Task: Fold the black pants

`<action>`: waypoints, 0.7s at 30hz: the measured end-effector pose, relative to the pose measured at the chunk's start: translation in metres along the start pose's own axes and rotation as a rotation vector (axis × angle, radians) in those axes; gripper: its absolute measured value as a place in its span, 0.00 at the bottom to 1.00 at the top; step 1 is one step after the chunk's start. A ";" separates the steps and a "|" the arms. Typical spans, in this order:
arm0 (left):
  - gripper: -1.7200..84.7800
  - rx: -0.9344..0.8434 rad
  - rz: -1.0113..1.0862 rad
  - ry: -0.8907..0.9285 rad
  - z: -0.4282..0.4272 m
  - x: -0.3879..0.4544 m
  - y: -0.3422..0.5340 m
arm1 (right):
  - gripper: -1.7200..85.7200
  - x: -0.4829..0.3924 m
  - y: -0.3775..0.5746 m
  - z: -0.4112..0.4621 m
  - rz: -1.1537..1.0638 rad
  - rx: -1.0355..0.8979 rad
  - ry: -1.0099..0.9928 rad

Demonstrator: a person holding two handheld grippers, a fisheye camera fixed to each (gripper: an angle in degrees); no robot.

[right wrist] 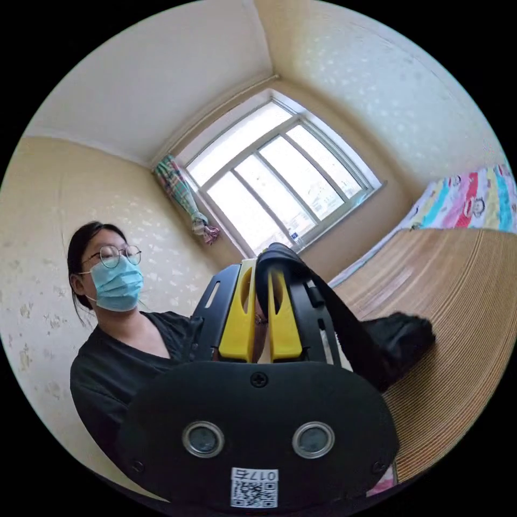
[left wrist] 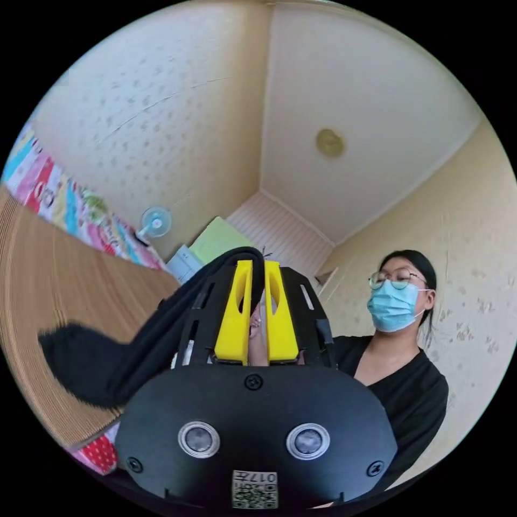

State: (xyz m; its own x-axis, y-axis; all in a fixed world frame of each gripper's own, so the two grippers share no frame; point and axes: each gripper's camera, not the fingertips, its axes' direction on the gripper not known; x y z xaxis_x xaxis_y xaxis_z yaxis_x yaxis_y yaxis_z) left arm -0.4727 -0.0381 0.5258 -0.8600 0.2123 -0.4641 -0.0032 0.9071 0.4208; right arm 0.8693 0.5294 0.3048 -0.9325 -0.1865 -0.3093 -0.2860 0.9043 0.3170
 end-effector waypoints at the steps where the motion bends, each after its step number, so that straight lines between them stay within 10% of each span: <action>1: 0.07 0.006 0.050 0.031 0.009 0.027 -0.011 | 0.02 -0.020 -0.013 -0.001 -0.025 0.002 0.004; 8: 0.07 0.016 0.127 0.018 0.050 0.102 -0.064 | 0.02 -0.164 -0.127 0.004 -0.110 0.055 0.217; 21: 0.07 -0.115 -0.230 -0.366 0.092 -0.164 -0.143 | 0.02 0.158 -0.247 0.009 0.335 0.013 0.591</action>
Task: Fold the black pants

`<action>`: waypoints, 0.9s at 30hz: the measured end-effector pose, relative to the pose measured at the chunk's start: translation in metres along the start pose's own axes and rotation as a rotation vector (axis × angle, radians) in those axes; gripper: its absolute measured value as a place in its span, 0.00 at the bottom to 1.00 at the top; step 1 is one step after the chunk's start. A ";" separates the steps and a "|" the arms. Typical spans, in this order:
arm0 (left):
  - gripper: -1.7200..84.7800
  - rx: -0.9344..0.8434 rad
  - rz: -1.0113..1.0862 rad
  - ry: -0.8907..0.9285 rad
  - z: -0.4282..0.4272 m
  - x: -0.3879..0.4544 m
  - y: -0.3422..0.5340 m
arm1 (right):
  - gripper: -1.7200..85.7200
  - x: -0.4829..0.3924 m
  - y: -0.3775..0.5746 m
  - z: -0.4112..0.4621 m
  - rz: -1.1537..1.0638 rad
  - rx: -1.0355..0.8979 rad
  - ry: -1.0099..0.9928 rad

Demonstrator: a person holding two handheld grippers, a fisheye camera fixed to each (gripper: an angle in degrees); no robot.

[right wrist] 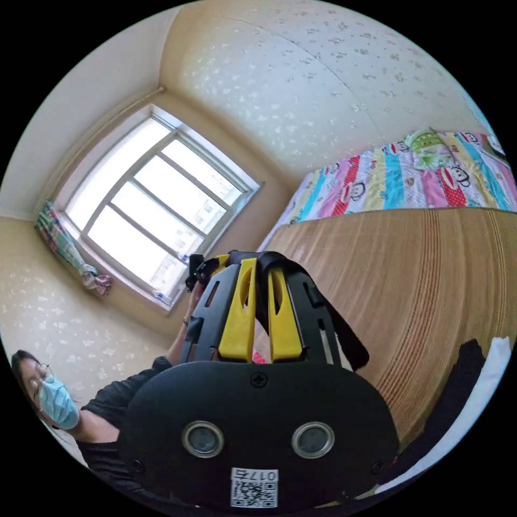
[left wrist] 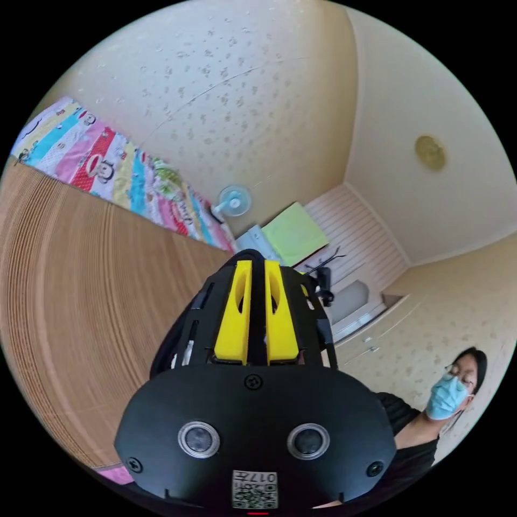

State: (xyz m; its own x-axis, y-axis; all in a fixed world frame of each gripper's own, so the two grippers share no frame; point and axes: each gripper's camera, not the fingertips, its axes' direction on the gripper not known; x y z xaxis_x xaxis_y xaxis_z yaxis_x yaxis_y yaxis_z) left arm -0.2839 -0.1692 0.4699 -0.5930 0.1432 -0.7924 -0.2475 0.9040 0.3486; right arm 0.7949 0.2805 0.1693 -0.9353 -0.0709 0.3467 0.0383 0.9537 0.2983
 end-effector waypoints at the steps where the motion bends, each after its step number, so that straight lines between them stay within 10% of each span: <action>1: 0.07 -0.053 -0.013 -0.068 0.010 -0.019 0.005 | 0.02 0.005 0.003 0.013 0.010 -0.032 0.056; 14: 0.12 -0.167 -0.346 -0.182 -0.016 -0.086 0.342 | 0.11 0.135 0.381 0.084 0.493 -0.145 -0.102; 19: 0.19 -0.054 -0.302 -0.224 -0.052 -0.083 0.284 | 0.28 0.127 0.333 0.049 0.410 -0.039 0.064; 27: 0.28 -0.274 -0.263 -0.409 0.010 -0.143 0.159 | 0.29 0.165 0.220 0.154 0.319 -0.228 0.176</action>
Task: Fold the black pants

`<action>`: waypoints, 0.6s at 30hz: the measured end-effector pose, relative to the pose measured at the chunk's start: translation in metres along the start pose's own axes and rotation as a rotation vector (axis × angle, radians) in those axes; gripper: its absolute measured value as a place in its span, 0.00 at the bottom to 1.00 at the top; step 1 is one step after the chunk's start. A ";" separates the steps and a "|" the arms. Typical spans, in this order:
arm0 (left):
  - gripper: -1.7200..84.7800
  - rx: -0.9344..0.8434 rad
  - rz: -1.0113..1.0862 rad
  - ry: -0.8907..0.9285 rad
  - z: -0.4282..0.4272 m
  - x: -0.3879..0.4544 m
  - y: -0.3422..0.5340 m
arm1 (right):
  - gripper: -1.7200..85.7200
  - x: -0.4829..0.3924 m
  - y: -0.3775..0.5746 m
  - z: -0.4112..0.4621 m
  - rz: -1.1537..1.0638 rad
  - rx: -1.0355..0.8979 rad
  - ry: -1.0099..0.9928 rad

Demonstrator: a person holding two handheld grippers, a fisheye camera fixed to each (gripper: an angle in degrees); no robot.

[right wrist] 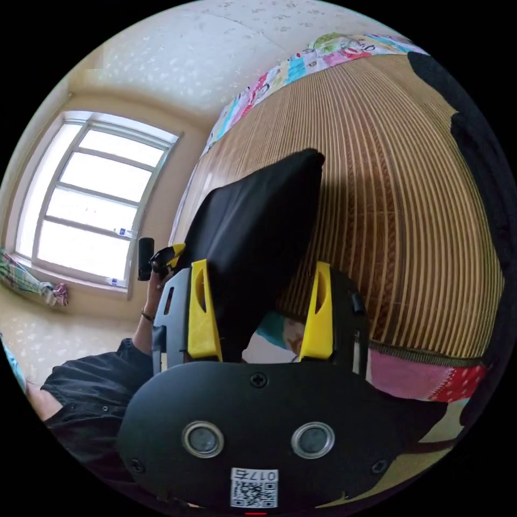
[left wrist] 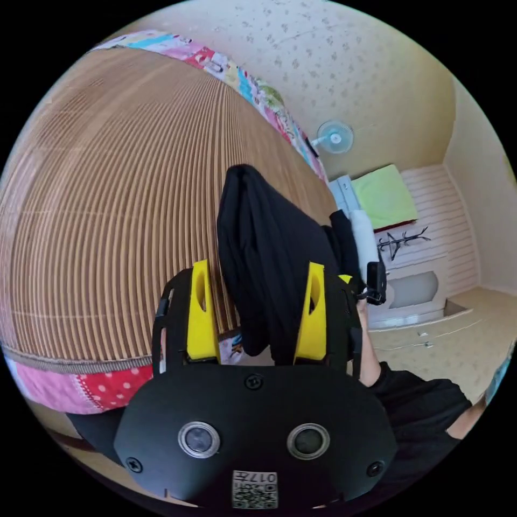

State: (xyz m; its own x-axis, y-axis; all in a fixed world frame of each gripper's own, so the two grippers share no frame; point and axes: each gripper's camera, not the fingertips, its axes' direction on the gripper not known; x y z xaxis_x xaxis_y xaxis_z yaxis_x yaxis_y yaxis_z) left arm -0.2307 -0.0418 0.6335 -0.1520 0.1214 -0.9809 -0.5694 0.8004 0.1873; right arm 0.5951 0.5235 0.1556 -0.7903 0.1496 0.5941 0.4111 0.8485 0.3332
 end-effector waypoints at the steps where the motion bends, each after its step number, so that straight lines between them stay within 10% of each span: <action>1: 0.26 -0.050 -0.007 -0.013 0.010 -0.004 -0.004 | 0.28 -0.001 -0.001 0.009 0.005 -0.027 -0.006; 10: 0.14 -0.101 -0.211 0.232 -0.001 -0.059 0.079 | 0.15 0.030 0.085 0.062 0.191 -0.132 -0.532; 18: 0.13 0.041 -0.032 0.378 -0.036 0.046 0.075 | 0.13 -0.090 0.037 -0.147 -0.128 0.076 -0.434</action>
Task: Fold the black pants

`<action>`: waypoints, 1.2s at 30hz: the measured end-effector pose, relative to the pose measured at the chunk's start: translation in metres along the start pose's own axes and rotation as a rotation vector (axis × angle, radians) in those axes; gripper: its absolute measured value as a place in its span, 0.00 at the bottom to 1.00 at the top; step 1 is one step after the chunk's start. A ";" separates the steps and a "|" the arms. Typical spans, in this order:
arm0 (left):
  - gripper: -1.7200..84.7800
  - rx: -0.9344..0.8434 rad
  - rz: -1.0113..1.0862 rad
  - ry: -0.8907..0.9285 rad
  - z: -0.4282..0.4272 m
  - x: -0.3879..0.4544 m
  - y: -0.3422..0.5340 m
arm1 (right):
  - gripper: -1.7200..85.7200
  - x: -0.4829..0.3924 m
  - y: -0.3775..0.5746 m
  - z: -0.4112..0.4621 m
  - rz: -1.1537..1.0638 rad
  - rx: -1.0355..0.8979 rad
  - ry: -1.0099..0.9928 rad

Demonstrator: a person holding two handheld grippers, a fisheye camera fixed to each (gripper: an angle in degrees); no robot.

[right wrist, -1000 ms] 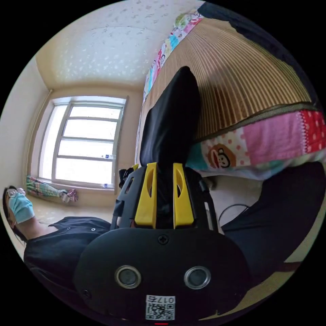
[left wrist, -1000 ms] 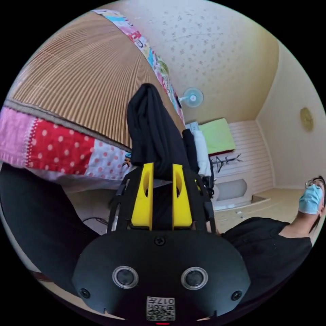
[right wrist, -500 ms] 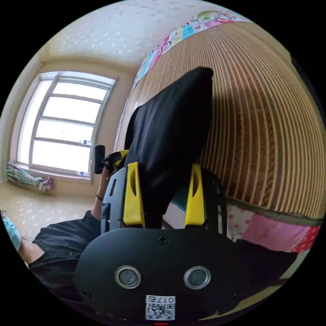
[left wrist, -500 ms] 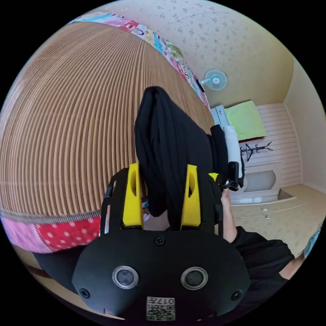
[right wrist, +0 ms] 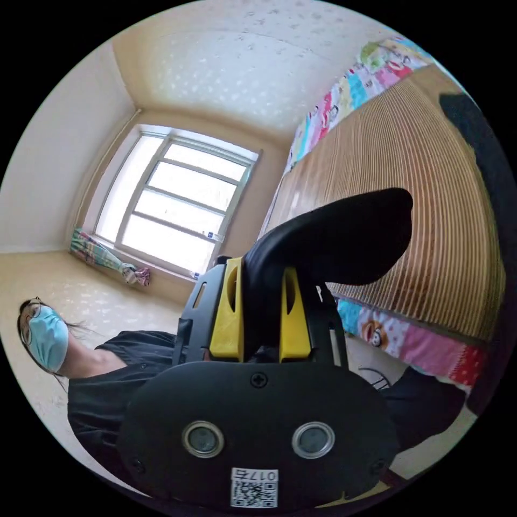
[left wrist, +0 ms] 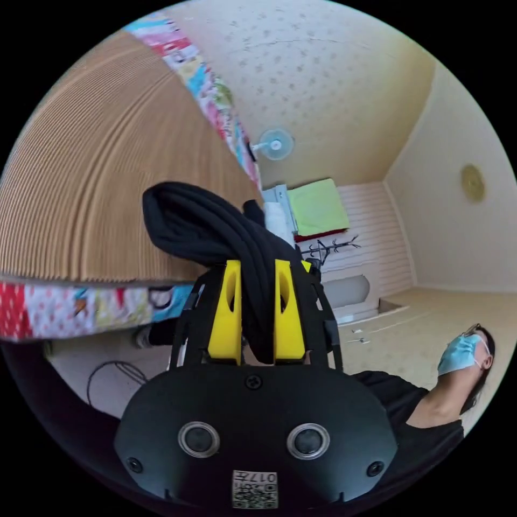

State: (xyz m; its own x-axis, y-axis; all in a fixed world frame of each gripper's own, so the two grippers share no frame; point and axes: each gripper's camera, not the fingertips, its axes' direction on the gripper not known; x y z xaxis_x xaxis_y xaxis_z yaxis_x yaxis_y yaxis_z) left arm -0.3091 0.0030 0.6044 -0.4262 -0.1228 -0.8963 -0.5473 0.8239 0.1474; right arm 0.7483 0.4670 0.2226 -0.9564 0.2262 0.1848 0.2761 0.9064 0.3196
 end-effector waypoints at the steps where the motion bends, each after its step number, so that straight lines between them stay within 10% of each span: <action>1: 0.13 0.001 0.070 -0.003 0.015 0.034 -0.010 | 0.13 -0.015 -0.006 -0.018 -0.030 0.009 0.012; 10: 0.14 -0.102 0.522 0.025 0.238 0.221 -0.059 | 0.13 -0.133 -0.022 -0.314 -0.140 0.285 0.310; 16: 0.17 -0.329 0.517 -0.332 0.436 0.154 -0.030 | 0.14 -0.005 0.034 -0.364 0.303 0.307 0.872; 20: 0.17 -0.316 0.500 -0.168 0.409 0.130 -0.025 | 0.16 -0.009 0.083 -0.358 0.248 0.435 0.804; 29: 0.30 0.292 0.495 -0.830 0.182 0.069 0.013 | 0.32 -0.156 0.112 -0.131 -0.124 0.531 1.014; 36: 0.38 0.204 0.233 -1.120 0.168 -0.034 -0.028 | 0.37 -0.010 0.014 0.149 -0.057 0.153 0.842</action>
State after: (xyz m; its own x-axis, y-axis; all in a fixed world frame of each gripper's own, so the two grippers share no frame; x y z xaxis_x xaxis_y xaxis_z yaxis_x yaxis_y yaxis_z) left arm -0.1583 0.0768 0.5611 0.4296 0.5178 -0.7398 -0.3698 0.8483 0.3790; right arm 0.7473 0.5304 0.0868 -0.5622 -0.1066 0.8201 0.1559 0.9602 0.2317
